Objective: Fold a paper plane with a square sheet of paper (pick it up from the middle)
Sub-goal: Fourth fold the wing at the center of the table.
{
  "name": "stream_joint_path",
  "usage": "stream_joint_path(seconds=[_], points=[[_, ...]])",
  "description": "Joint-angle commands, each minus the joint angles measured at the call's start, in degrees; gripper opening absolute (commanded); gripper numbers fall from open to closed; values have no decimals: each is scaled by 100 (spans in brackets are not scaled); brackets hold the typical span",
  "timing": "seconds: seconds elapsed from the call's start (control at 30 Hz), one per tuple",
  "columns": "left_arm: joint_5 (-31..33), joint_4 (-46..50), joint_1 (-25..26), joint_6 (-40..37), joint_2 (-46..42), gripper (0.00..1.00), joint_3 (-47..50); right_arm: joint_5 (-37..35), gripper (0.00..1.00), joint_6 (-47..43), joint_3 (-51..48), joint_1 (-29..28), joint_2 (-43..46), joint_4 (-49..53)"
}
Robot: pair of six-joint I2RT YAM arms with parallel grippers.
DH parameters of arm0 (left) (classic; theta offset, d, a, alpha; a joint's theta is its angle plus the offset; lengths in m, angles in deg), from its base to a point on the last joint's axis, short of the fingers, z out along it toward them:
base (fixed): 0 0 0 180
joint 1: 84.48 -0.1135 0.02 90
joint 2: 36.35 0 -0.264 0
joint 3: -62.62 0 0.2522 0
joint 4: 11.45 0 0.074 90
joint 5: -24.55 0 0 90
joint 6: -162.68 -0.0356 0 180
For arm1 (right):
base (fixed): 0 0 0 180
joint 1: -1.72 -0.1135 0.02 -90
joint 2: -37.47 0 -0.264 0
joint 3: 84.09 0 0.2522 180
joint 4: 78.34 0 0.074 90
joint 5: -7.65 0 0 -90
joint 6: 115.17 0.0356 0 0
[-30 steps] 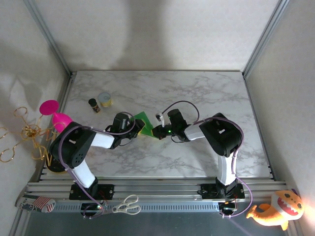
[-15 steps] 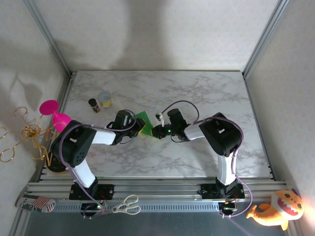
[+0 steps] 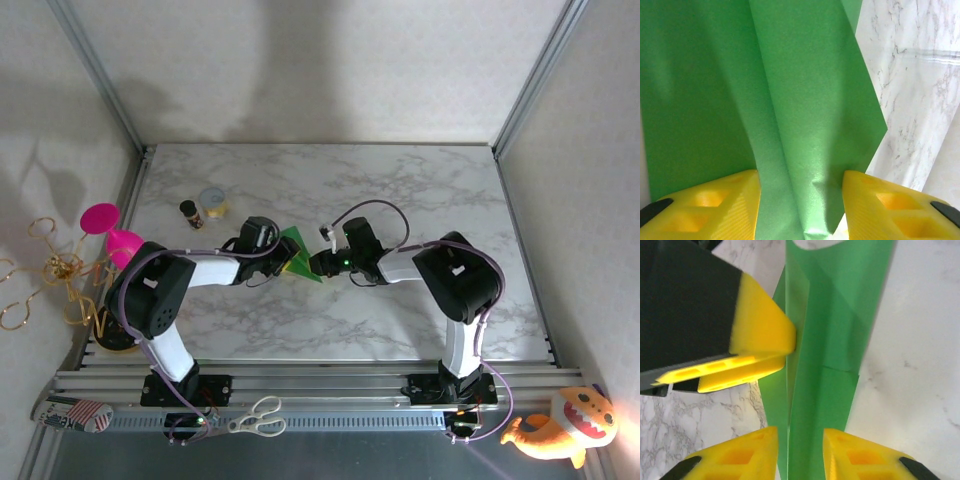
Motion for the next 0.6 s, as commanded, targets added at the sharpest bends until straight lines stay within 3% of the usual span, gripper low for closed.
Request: stream_joint_path(seconds=[0.0, 0.23, 0.57], points=[[522, 920, 98, -192, 456, 47, -14, -357, 33, -213, -106, 25, 315, 243], [658, 1351, 133, -93, 618, 48, -171, -729, 37, -524, -18, -196, 313, 530], [695, 1583, 160, -93, 748, 51, -251, -1006, 34, -800, 274, -405, 44, 737]])
